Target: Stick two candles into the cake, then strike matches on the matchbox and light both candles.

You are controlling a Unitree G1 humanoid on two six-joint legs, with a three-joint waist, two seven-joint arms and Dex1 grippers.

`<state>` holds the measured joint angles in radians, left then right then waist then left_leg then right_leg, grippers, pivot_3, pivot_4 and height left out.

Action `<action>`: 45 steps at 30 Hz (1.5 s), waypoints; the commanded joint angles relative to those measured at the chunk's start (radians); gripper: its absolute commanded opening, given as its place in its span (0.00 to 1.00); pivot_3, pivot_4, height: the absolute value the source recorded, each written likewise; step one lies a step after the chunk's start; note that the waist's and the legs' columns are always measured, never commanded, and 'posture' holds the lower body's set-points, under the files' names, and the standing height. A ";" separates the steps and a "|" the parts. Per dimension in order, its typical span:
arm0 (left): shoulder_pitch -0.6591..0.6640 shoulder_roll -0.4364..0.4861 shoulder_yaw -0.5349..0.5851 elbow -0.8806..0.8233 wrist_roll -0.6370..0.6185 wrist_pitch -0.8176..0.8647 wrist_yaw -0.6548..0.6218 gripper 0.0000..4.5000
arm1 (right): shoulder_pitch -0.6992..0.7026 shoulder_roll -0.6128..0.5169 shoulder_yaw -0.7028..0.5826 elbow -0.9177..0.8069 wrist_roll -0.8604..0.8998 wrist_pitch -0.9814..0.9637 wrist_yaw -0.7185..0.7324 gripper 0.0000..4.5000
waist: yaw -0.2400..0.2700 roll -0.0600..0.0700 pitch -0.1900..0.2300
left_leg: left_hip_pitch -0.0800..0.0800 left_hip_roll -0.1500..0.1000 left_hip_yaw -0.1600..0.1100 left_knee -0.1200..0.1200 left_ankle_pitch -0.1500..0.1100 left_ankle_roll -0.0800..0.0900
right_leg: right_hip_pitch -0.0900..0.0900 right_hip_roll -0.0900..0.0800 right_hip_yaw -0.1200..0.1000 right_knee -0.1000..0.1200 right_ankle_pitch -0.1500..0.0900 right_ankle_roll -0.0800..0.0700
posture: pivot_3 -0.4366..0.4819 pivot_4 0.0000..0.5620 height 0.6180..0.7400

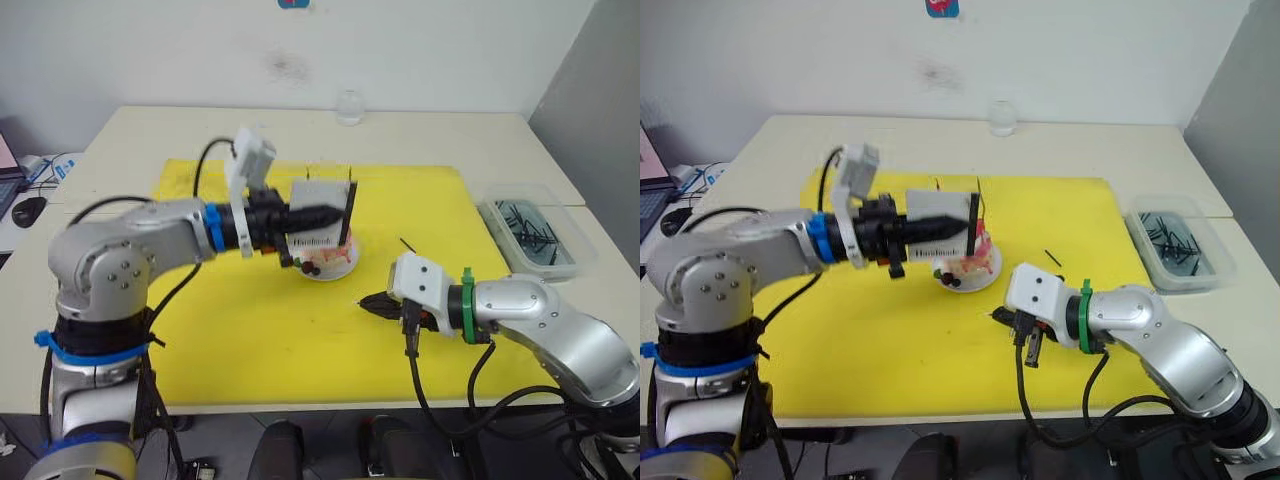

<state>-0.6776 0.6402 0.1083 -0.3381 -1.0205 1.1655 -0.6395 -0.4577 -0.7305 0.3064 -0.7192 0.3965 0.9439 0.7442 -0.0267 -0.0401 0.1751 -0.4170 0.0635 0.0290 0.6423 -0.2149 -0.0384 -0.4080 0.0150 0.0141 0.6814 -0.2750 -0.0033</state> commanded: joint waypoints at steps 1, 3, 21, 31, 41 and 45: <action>0.004 -0.006 0.016 -0.050 -0.026 -0.005 0.014 0.00 | -0.003 0.000 -0.043 -0.038 0.027 0.016 -0.007 0.01 | 0.003 0.000 0.000 | 0.000 0.000 0.000 0.000 0.000 0.000 | 0.000 -0.001 0.000 0.000 0.000 0.000 | 0.48 0.27 0.91; 0.019 -0.003 0.011 -0.056 -0.022 -0.009 0.011 0.00 | -0.002 -0.004 -0.053 -0.039 0.035 0.023 -0.010 0.01 | 0.002 0.000 0.000 | 0.000 -0.001 0.000 0.001 0.000 0.000 | 0.001 -0.001 0.000 0.000 0.000 0.000 | 0.48 0.27 0.91; 0.143 0.017 -0.062 -0.102 0.079 -0.081 -0.020 0.00 | 0.063 0.091 -0.263 -0.101 0.186 0.215 -0.160 0.01 | 0.001 0.000 0.000 | 0.000 -0.001 0.001 0.001 0.000 0.000 | 0.001 -0.001 0.001 0.000 0.001 0.001 | 0.48 0.27 0.91; 0.139 -0.037 -0.069 -0.050 0.054 -0.044 -0.004 0.00 | 0.042 0.104 -0.340 -0.145 0.302 0.302 -0.207 0.01 | 0.000 0.000 0.000 | 0.000 -0.001 0.001 0.001 0.000 0.000 | 0.001 -0.001 0.001 0.000 0.001 0.001 | 0.48 0.27 0.91; 0.115 -0.057 -0.066 -0.046 0.027 0.004 -0.010 0.00 | -0.047 0.036 -0.181 -0.138 0.223 0.217 -0.224 0.01 | 0.000 0.000 0.000 | 0.000 -0.002 0.001 0.000 0.000 0.000 | 0.000 0.000 0.001 -0.001 0.001 0.001 | 0.48 0.27 0.91; 0.110 -0.058 -0.063 -0.052 0.011 0.019 -0.003 0.00 | -0.054 0.015 -0.124 -0.127 0.176 0.170 -0.222 0.01 | 0.000 0.000 0.000 | 0.000 -0.001 0.001 0.001 0.000 0.000 | 0.000 0.000 0.001 -0.001 0.001 0.001 | 0.48 0.27 0.91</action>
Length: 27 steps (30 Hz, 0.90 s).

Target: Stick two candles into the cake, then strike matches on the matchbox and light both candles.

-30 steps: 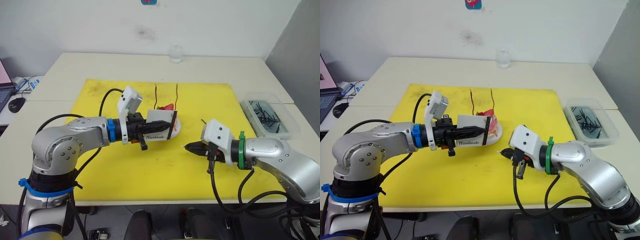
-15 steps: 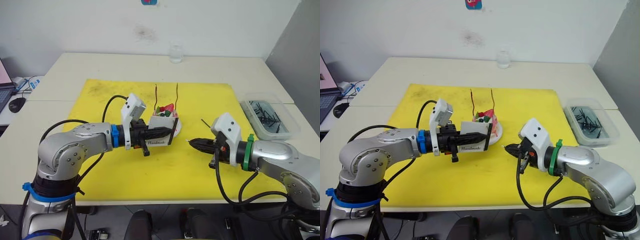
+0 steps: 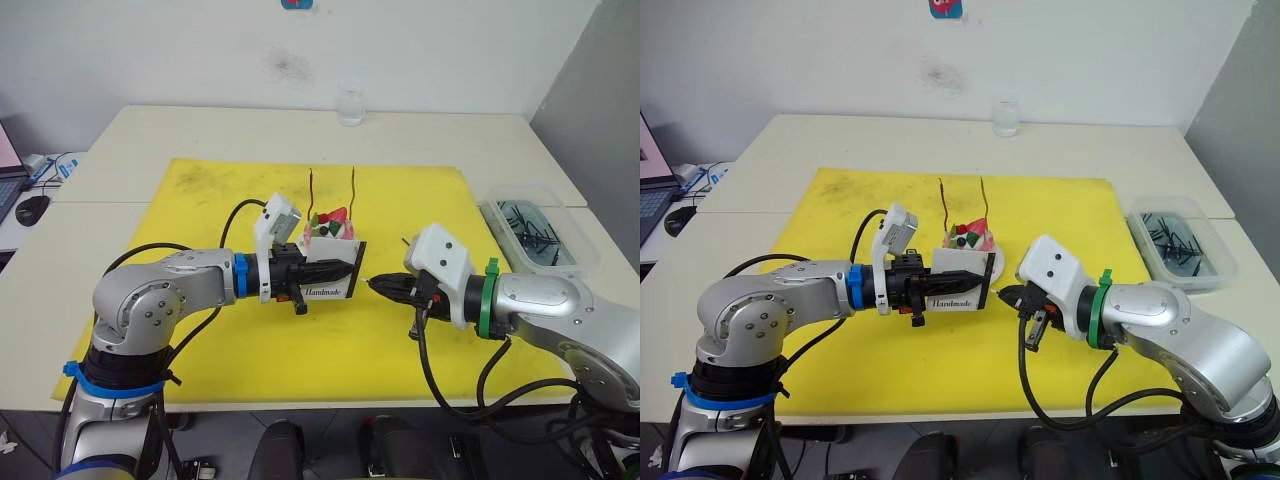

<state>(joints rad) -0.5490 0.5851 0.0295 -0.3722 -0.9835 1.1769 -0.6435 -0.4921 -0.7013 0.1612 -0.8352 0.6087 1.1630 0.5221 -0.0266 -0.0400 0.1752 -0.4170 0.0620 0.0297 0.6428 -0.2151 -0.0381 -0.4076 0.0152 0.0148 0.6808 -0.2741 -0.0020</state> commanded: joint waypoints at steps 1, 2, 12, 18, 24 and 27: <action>-0.019 -0.003 0.017 -0.019 -0.030 0.010 0.003 0.00 | -0.019 -0.017 0.029 -0.009 -0.045 -0.058 -0.001 0.01 | 0.000 0.000 0.000 | 0.000 0.000 0.000 0.000 0.000 0.000 | 0.000 0.000 0.000 0.000 0.000 0.000 | 0.48 0.27 0.91; -0.019 -0.003 0.018 -0.021 -0.032 0.012 0.004 0.00 | -0.019 -0.022 0.038 -0.007 -0.055 -0.070 0.003 0.01 | 0.000 0.000 0.000 | 0.000 0.000 0.000 0.000 0.000 0.000 | 0.000 0.000 0.000 0.000 0.000 0.000 | 0.48 0.27 0.91; -0.017 -0.001 0.018 -0.029 -0.033 0.022 0.015 0.00 | -0.004 -0.043 0.066 -0.015 -0.086 -0.123 0.043 0.01 | 0.000 0.000 0.000 | 0.000 0.000 0.000 0.000 0.000 0.000 | 0.000 0.000 0.000 0.000 0.000 0.000 | 0.48 0.27 0.91; -0.011 0.010 0.017 -0.003 -0.046 0.044 0.012 0.00 | 0.015 -0.073 0.029 -0.020 -0.065 -0.139 0.081 0.01 | 0.000 0.000 0.000 | 0.000 0.000 0.000 0.000 0.000 0.000 | 0.000 0.000 0.000 0.000 0.000 0.000 | 0.48 0.27 0.91; -0.009 0.020 0.006 0.008 -0.031 0.041 -0.005 0.00 | 0.061 -0.053 -0.022 -0.027 -0.036 -0.125 0.074 0.01 | 0.000 0.000 0.000 | 0.000 0.000 0.000 0.000 0.000 0.000 | 0.000 0.000 0.000 0.000 0.000 0.000 | 0.48 0.27 0.91; -0.011 0.023 0.002 0.010 -0.022 0.038 -0.012 0.00 | 0.080 -0.042 -0.045 -0.028 -0.027 -0.114 0.056 0.01 | 0.000 0.000 0.000 | 0.000 0.000 0.000 0.000 0.000 0.000 | 0.000 0.000 0.000 0.000 0.000 0.000 | 0.48 0.27 0.91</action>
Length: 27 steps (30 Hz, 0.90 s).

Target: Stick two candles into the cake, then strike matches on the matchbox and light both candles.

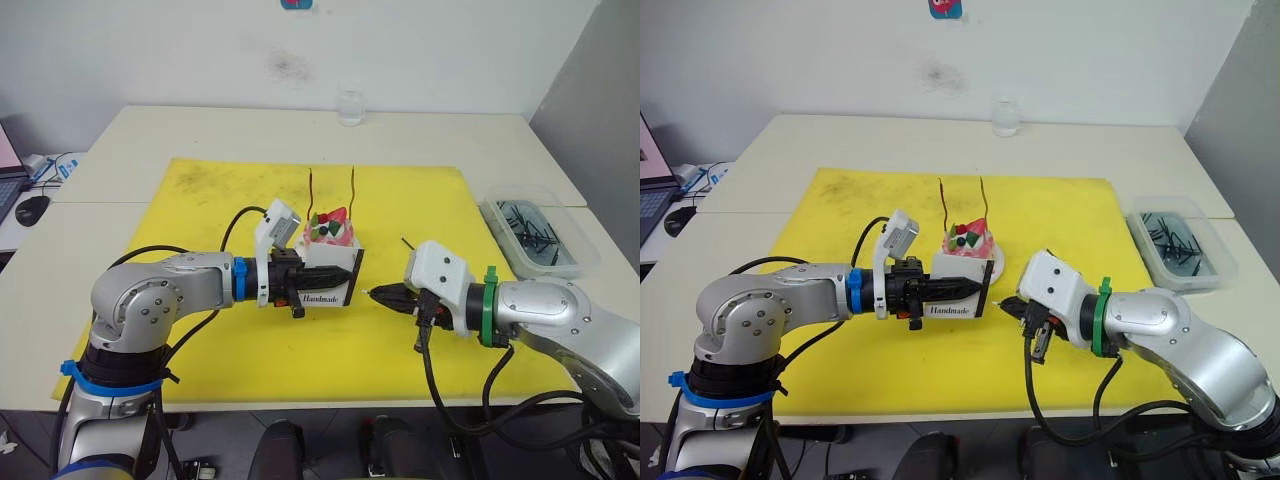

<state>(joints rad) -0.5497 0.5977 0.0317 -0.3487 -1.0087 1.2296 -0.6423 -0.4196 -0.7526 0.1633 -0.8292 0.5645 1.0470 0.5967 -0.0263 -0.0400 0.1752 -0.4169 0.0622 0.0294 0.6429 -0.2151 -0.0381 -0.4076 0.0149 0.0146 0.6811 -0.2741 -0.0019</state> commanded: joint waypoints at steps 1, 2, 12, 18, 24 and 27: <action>-0.010 0.012 -0.002 -0.013 0.007 -0.017 -0.016 0.00 | 0.014 0.011 -0.052 -0.035 0.018 0.003 -0.025 0.01 | 0.000 0.000 0.000 | 0.000 0.000 0.000 0.000 0.000 0.000 | 0.000 0.000 0.000 0.000 0.000 0.000 | 0.48 0.27 0.91; -0.009 0.014 -0.004 -0.014 0.012 -0.020 -0.019 0.00 | 0.023 0.019 -0.061 -0.035 0.021 0.009 -0.037 0.01 | 0.000 0.000 0.000 | 0.000 0.000 0.000 0.000 0.000 0.000 | 0.000 0.000 0.000 0.000 0.000 0.000 | 0.48 0.27 0.91; 0.013 0.009 -0.012 -0.040 0.027 -0.032 -0.020 0.00 | 0.298 0.272 -0.084 0.141 -0.175 -0.246 -0.279 0.01 | 0.000 0.000 0.000 | 0.000 0.000 0.001 0.000 0.000 0.000 | -0.001 0.000 0.001 0.000 0.000 0.000 | 0.48 0.27 0.91; 0.020 0.009 -0.008 -0.049 0.023 -0.027 -0.013 0.00 | 0.409 0.370 -0.026 0.316 -0.306 -0.518 -0.293 0.01 | -0.002 0.000 0.000 | 0.000 0.000 0.001 0.000 0.000 0.000 | -0.001 0.000 0.001 0.000 0.000 0.000 | 0.48 0.27 0.91; 0.021 0.017 -0.008 -0.049 0.026 -0.027 -0.016 0.00 | 0.439 0.408 -0.004 0.414 -0.348 -0.619 -0.271 0.01 | -0.002 0.000 0.000 | 0.000 0.000 0.001 0.000 0.000 0.000 | -0.001 0.000 0.001 0.000 0.000 0.000 | 0.48 0.27 0.91; 0.022 0.019 -0.009 -0.049 0.028 -0.029 -0.018 0.00 | 0.443 0.419 -0.006 0.440 -0.365 -0.645 -0.266 0.14 | -0.002 0.000 0.000 | 0.000 0.000 0.001 0.000 0.000 0.000 | 0.000 0.000 0.001 0.001 0.000 0.000 | 0.48 0.27 0.91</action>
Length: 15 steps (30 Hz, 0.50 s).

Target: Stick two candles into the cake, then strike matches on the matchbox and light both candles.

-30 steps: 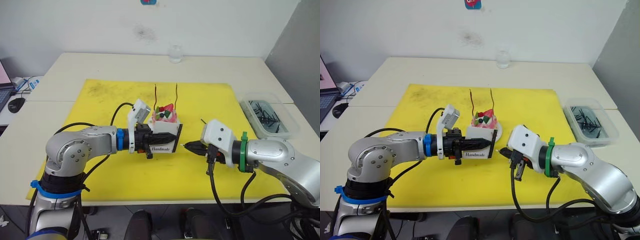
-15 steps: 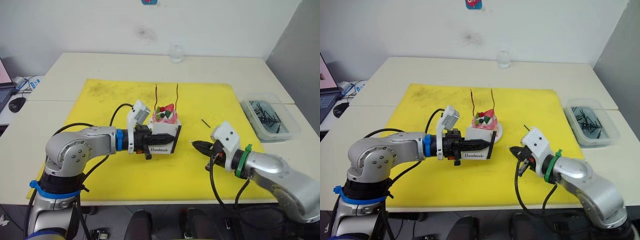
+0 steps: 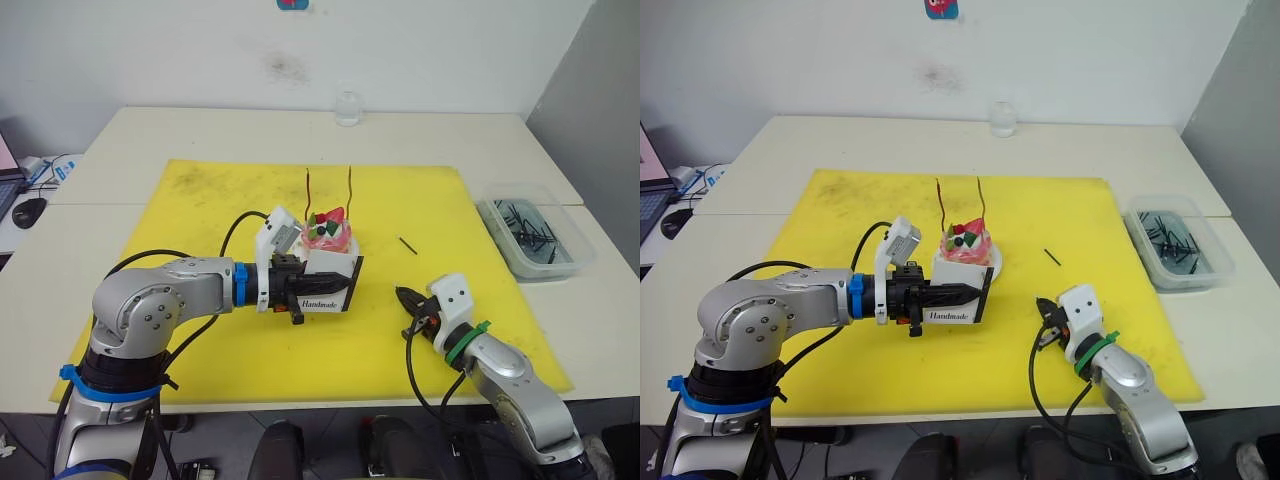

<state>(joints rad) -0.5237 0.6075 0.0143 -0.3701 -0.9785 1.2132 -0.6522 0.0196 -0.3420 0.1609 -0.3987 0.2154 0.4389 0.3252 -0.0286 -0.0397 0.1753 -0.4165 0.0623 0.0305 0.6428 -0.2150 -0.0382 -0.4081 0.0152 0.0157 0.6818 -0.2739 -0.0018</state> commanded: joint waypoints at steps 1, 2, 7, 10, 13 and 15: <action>-0.004 0.010 0.008 -0.028 -0.002 -0.014 -0.008 0.00 | 0.006 0.011 -0.005 0.014 -0.019 -0.043 0.007 0.21 | 0.000 0.000 0.000 | 0.000 0.000 0.000 0.000 0.000 0.000 | 0.000 0.000 0.000 0.000 0.000 0.000 | 0.48 0.27 0.91; -0.004 0.011 0.009 -0.028 -0.002 -0.014 -0.008 0.00 | 0.008 0.011 -0.004 0.017 -0.027 -0.050 0.005 0.28 | 0.000 0.000 0.000 | 0.000 0.000 0.000 0.000 0.000 0.000 | 0.000 0.000 0.000 0.000 0.000 0.000 | 0.48 0.27 0.91; 0.003 0.014 0.013 -0.033 -0.005 -0.014 -0.009 0.00 | 0.026 0.016 -0.003 0.015 -0.049 -0.084 0.011 0.59 | 0.000 0.000 0.000 | 0.000 0.000 0.000 0.000 0.000 0.000 | 0.000 0.000 0.000 0.000 0.000 0.000 | 0.48 0.27 0.91; 0.005 0.014 0.014 -0.035 -0.007 -0.014 -0.008 0.00 | 0.032 0.025 -0.002 0.016 -0.057 -0.109 0.009 0.59 | 0.001 0.000 0.000 | 0.000 0.000 0.000 0.000 0.000 0.000 | 0.000 0.000 0.000 0.000 0.000 0.000 | 0.48 0.27 0.91; 0.005 0.012 0.013 -0.034 -0.007 -0.015 -0.008 0.00 | 0.031 0.033 0.003 0.020 -0.072 -0.124 0.004 0.59 | 0.001 0.000 0.000 | 0.000 0.000 0.000 0.000 0.000 0.000 | 0.000 0.000 0.000 0.000 0.000 0.000 | 0.48 0.27 0.91; 0.003 0.011 0.012 -0.033 -0.007 -0.014 -0.008 0.00 | 0.027 0.036 0.004 0.024 -0.096 -0.113 -0.011 0.59 | 0.001 0.000 0.000 | 0.000 0.000 0.000 0.000 0.000 0.000 | 0.000 0.000 0.000 0.000 0.000 0.000 | 0.48 0.27 0.91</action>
<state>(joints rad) -0.5158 0.6135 0.0144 -0.3768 -0.9786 1.2131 -0.6525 0.0497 -0.3054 0.1623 -0.3707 0.1355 0.3316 0.3236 -0.0278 -0.0397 0.1752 -0.4163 0.0624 0.0304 0.6428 -0.2150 -0.0382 -0.4080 0.0151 0.0158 0.6822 -0.2739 -0.0018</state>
